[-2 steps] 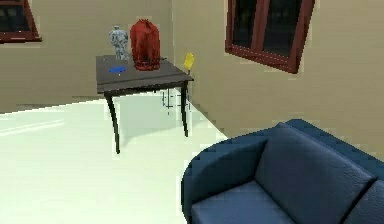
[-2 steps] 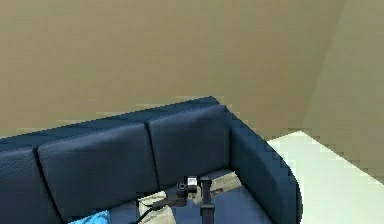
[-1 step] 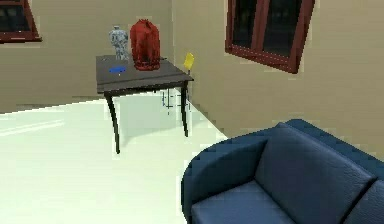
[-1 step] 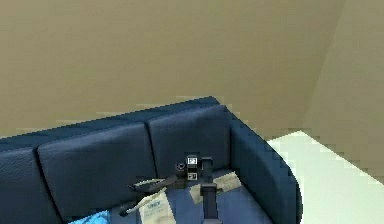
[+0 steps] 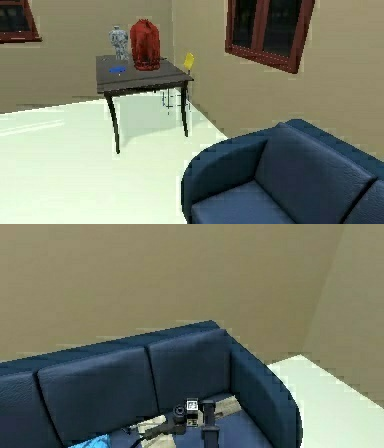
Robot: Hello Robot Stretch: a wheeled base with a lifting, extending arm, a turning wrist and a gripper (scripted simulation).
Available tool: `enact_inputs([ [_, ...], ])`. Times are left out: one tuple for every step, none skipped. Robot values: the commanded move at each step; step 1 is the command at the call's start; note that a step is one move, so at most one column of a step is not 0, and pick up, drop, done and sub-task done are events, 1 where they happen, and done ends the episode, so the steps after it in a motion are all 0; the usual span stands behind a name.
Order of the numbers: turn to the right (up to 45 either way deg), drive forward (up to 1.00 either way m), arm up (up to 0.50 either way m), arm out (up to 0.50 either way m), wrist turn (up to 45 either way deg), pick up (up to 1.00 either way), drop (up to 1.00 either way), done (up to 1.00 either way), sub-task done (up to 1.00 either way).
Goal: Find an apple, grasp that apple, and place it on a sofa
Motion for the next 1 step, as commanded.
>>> enact_inputs([
  [0.0,0.00,0.00,0.00,0.0,0.00,0.00,1.00,0.00],
])
